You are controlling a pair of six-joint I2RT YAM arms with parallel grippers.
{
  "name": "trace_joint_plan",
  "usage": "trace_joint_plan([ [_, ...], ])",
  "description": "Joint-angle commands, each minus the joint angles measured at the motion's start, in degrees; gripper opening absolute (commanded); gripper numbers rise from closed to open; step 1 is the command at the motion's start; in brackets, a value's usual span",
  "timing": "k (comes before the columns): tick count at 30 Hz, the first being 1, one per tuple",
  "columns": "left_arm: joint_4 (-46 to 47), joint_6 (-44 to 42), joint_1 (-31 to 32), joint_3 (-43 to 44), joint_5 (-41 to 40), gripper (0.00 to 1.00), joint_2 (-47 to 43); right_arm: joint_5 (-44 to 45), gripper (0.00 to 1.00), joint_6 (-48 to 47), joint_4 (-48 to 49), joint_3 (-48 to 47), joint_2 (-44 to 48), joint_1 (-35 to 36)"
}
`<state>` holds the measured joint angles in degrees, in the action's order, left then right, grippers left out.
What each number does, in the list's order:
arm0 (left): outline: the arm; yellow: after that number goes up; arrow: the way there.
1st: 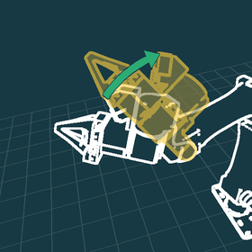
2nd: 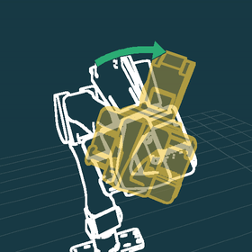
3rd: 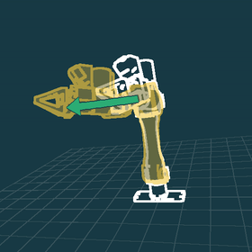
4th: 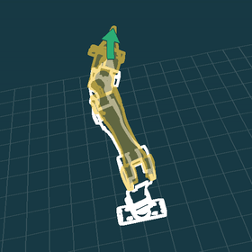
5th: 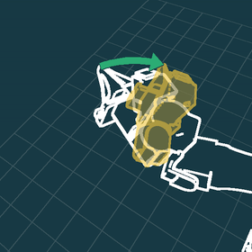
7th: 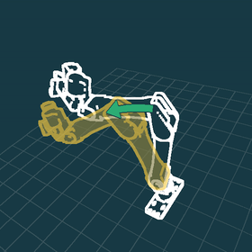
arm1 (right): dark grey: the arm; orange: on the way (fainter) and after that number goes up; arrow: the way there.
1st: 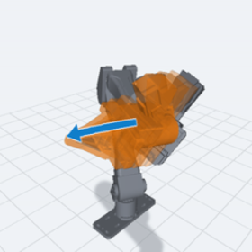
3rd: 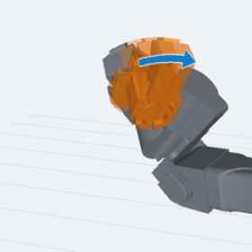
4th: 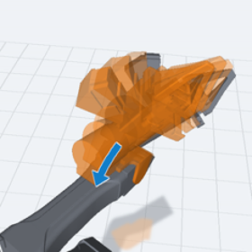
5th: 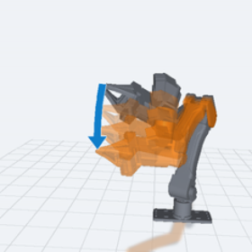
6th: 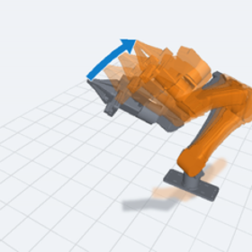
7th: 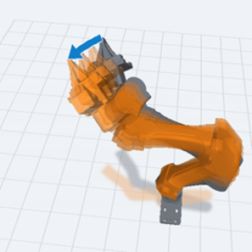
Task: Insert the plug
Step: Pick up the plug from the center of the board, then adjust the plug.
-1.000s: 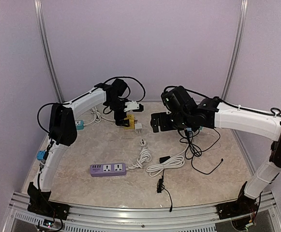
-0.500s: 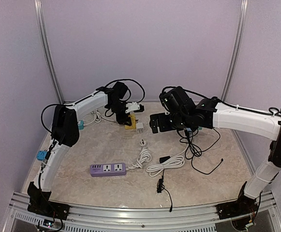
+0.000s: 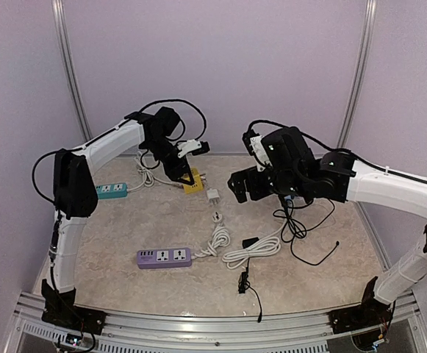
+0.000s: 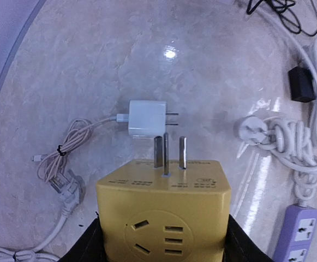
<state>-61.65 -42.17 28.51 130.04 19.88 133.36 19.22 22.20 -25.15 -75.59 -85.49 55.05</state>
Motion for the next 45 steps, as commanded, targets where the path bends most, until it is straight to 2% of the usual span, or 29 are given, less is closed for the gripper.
trace_joint_plan([
  [1,-11.79,4.95,-2.51,-6.03,16.48,0.00,-15.97,-5.56,1.00,-24.66,12.93,6.81,8.75,7.14],
  [4,-16.32,4.58,-2.01,-12.47,16.09,0.00,-23.96,-11.38,1.00,-36.43,18.02,11.47,12.07,9.17],
  [9,-24.96,3.83,-0.28,-18.87,13.75,0.00,-31.55,-18.62,1.00,-53.37,26.93,16.01,12.81,11.65],
  [12,-27.84,4.36,1.63,-21.68,14.10,0.00,-34.51,-16.32,1.00,-65.72,31.96,14.76,8.54,14.93],
  [17,-26.24,7.11,4.89,-25.53,11.49,0.00,-38.63,-4.20,1.00,-81.90,30.15,5.47,-3.83,19.95],
  [19,-26.20,6.92,5.14,-26.38,12.05,0.00,-39.49,-3.84,1.00,-84.49,29.49,3.46,-6.21,20.18],
  [29,-27.72,3.43,7.17,-28.06,13.65,0.00,-38.93,0.65,1.00,-84.94,32.76,-1.24,-13.03,18.36],
  [34,-27.12,3.75,7.25,-27.68,14.13,0.00,-38.30,-1.82,0.99,-85.37,32.46,-2.46,-15.05,17.17],
  [36,-27.12,3.66,7.26,-27.77,14.46,0.00,-38.23,-1.87,0.92,-85.55,31.70,-3.40,-15.92,17.14],
  [39,-26.80,3.61,7.26,-28.36,14.84,0.00,-38.23,-3.37,0.68,-85.26,32.19,-3.58,-15.99,17.15],
  [42,-26.98,3.39,7.34,-28.44,16.04,0.00,-38.11,-3.56,0.57,-84.82,33.00,-3.26,-15.92,17.11],
  [45,-27.32,2.94,7.50,-28.37,16.81,0.00,-37.83,-3.28,0.30,-84.28,34.09,-2.81,-15.90,17.04],
])
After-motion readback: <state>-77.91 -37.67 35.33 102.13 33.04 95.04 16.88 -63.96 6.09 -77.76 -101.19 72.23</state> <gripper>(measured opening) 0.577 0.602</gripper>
